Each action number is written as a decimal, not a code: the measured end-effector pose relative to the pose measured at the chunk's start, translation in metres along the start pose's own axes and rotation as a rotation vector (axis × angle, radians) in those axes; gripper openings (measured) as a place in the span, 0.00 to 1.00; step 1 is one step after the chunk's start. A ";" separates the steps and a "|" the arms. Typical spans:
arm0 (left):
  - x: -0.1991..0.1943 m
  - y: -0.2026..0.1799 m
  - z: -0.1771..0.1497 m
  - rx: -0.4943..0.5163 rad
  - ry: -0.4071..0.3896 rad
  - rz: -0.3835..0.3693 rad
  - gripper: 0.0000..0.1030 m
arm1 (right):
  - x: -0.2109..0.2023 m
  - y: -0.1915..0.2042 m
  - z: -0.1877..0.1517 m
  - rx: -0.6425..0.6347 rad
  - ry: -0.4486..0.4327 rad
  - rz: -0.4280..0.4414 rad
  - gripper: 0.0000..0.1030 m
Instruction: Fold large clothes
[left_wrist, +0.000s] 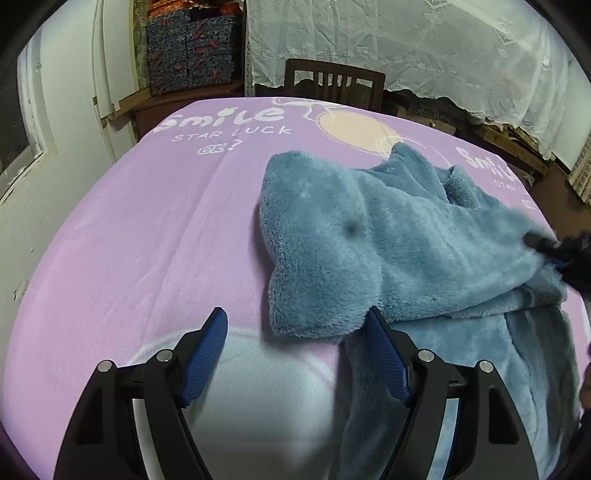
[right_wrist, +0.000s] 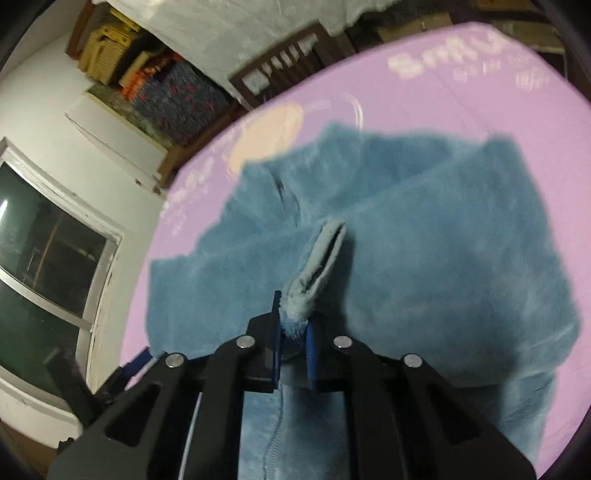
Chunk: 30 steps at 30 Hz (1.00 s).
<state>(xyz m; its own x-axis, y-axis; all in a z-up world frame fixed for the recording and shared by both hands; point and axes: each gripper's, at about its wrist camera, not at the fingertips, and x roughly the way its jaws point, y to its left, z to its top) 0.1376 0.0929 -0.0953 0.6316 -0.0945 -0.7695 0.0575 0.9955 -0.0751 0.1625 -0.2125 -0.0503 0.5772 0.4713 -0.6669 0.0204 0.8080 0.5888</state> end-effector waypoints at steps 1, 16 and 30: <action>0.000 -0.002 0.002 0.003 -0.003 -0.002 0.75 | -0.009 0.003 0.003 -0.015 -0.026 0.005 0.09; 0.016 0.008 0.004 -0.049 0.036 0.036 0.77 | -0.021 -0.073 -0.007 0.092 -0.072 -0.061 0.09; -0.032 0.025 0.002 -0.082 -0.037 0.050 0.77 | -0.068 -0.083 -0.003 0.121 -0.191 -0.121 0.33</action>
<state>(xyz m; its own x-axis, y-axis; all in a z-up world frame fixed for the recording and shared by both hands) 0.1204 0.1204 -0.0710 0.6603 -0.0426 -0.7498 -0.0380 0.9952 -0.0900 0.1190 -0.3110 -0.0549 0.7080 0.2894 -0.6442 0.1893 0.8011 0.5678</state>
